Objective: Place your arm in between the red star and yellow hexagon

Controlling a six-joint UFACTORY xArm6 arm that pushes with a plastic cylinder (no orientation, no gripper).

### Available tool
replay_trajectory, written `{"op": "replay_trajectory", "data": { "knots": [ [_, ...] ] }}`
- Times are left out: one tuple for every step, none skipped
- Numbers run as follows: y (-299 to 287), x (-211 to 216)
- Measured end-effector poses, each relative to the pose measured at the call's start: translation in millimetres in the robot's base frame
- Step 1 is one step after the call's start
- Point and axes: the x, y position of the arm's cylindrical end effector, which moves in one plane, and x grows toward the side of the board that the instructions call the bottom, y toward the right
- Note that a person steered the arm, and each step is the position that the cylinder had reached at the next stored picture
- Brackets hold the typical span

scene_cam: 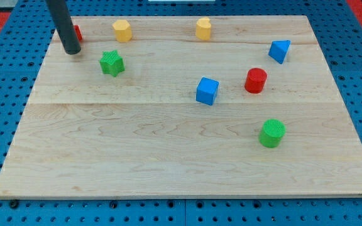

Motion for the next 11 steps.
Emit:
{"op": "replay_trajectory", "data": {
  "knots": [
    [-1.5,1.3],
    [-18.4,20.8],
    [-48.9,23.8],
    [-49.8,24.2],
    [-76.5,4.2],
    [-54.3,-26.9],
    [-8.3,-50.4],
    [-4.9,-37.9],
    [67.4,-33.6],
    [85.8,-58.2],
    [59.0,-78.2]
  ]
}}
